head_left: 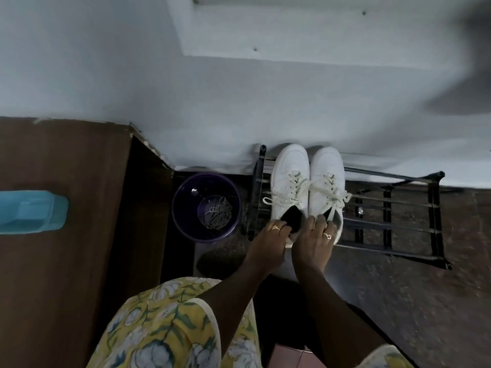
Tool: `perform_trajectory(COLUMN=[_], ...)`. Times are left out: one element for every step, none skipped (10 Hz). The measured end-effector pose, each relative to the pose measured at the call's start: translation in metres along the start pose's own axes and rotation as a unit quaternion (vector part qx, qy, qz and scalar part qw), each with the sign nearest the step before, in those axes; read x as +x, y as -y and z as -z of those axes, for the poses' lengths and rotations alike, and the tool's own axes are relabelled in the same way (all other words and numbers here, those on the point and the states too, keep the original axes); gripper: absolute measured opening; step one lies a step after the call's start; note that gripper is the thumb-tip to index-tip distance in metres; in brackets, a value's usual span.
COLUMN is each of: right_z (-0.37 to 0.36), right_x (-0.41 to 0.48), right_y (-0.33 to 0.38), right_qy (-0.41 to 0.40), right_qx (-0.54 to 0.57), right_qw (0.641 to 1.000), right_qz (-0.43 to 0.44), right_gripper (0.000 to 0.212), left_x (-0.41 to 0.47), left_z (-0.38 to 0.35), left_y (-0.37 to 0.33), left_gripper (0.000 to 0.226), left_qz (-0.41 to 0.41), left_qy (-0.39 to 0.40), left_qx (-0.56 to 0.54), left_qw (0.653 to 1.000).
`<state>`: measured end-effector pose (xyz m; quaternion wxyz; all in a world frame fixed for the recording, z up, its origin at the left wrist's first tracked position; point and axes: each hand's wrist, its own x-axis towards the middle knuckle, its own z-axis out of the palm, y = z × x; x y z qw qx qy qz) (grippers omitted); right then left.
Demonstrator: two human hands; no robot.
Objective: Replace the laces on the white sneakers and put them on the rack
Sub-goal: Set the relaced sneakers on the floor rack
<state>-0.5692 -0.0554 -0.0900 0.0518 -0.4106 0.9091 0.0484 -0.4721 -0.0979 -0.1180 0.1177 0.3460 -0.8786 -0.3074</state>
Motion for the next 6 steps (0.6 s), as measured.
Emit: perform_trajectory(right_z=[0.016, 0.037, 0.054, 0.07, 0.081, 0.078], right_x=[-0.014, -0.03, -0.051, -0.077, -0.106, -0.126], right_y=[0.032, 0.084, 0.148, 0.215, 0.273, 0.317], right_qy=[-0.032, -0.018, 0.0, 0.01, 0.008, -0.013], right_qx=[0.027, 0.064, 0.077, 0.085, 0.073, 0.077], right_qw=[0.997, 0.978, 0.939, 0.906, 0.879, 0.84], right_qz=[0.068, 0.198, 0.334, 0.416, 0.471, 0.537], right_gripper=[0.025, 0.018, 0.024, 0.025, 0.009, 0.004], left_x=[-0.023, -0.053, -0.093, -0.137, -0.177, -0.216], left_z=[0.027, 0.052, 0.088, 0.148, 0.188, 0.177], left_y=[0.01, 0.048, 0.083, 0.1, 0.135, 0.218], left_gripper=[0.026, 0.029, 0.033, 0.05, 0.034, 0.05], left_qz=[0.021, 0.087, 0.195, 0.297, 0.387, 0.488], left_qy=[-0.047, -0.048, -0.082, -0.223, -0.3, -0.237], left_qx=[-0.011, 0.026, 0.038, -0.028, 0.042, 0.05], left_qw=[0.999, 0.995, 0.977, 0.928, 0.871, 0.839])
